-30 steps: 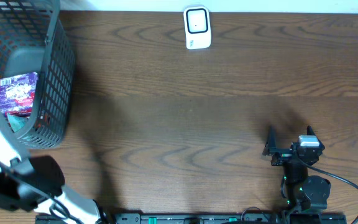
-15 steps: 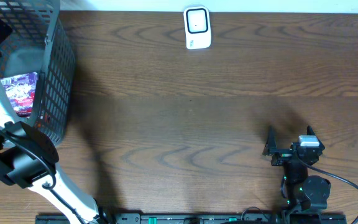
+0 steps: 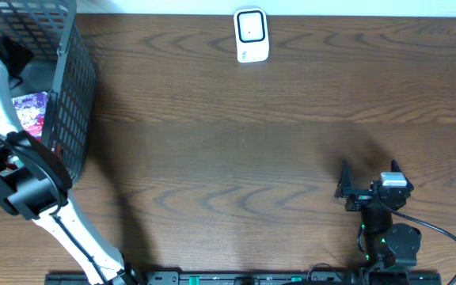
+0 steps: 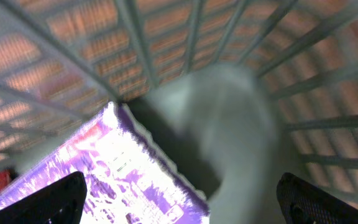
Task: Scan the item barcode
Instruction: 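Reach the left gripper into the basket and grasp the purple snack bag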
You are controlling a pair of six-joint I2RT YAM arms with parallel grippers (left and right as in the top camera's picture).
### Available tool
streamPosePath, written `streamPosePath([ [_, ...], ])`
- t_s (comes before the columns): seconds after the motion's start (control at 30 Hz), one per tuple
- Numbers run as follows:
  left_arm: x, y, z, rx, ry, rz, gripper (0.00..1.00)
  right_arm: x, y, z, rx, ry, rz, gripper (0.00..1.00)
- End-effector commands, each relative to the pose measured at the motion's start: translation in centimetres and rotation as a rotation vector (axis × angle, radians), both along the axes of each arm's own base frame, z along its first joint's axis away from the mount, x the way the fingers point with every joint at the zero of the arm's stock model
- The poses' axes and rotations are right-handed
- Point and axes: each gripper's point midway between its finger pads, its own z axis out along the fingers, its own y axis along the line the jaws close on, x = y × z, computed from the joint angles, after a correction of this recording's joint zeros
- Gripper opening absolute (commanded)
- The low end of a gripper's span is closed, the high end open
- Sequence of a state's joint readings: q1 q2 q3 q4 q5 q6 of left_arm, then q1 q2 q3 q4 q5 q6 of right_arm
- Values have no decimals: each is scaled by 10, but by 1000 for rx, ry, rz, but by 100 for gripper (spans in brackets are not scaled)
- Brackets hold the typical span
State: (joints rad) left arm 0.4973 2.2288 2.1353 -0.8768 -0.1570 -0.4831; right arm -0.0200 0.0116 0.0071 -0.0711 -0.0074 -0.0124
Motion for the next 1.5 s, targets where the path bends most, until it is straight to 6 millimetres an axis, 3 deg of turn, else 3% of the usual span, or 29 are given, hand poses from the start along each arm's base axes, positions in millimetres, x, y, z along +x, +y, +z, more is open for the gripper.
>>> streamPosePath([
  [0.0,-8,-2,-29,-68,34,115,98,0,2,-1,-11,0,8,99],
  [0.17,-16,-7,-63,-142,76,228,98,0,2,-1,-11,0,8,99],
  [0.43,-37,-19,-96,-209,190,283,98,0,2,-1,-11,1,8,99],
  [0.57,-41,-21,-99,-217,211,283,98,0,2,-1,-11,0,8,99],
  [0.87,-50,-25,-80,-220,221,278,98,0,2,-1,-11,0,8,99],
  [1.07,-64,-33,-105,-249,300,283,99,0,2,-1,-11,0,8,99],
  [1.1,-67,-34,-109,-253,313,283,91,0,2,-1,-11,0,8,99],
  [1.17,-70,-36,-112,-260,331,284,39,0,2,-1,-11,0,8,99],
  [1.23,-71,-36,-111,-260,331,284,11,0,2,-1,-11,0,8,99],
  [1.27,-71,-36,-110,-259,329,284,7,0,2,-1,-11,0,8,99],
  [1.37,-68,-34,-96,-248,298,283,7,0,2,-1,-11,0,8,99],
  [1.47,-61,-30,-68,-221,232,274,7,0,2,-1,-11,0,8,99],
])
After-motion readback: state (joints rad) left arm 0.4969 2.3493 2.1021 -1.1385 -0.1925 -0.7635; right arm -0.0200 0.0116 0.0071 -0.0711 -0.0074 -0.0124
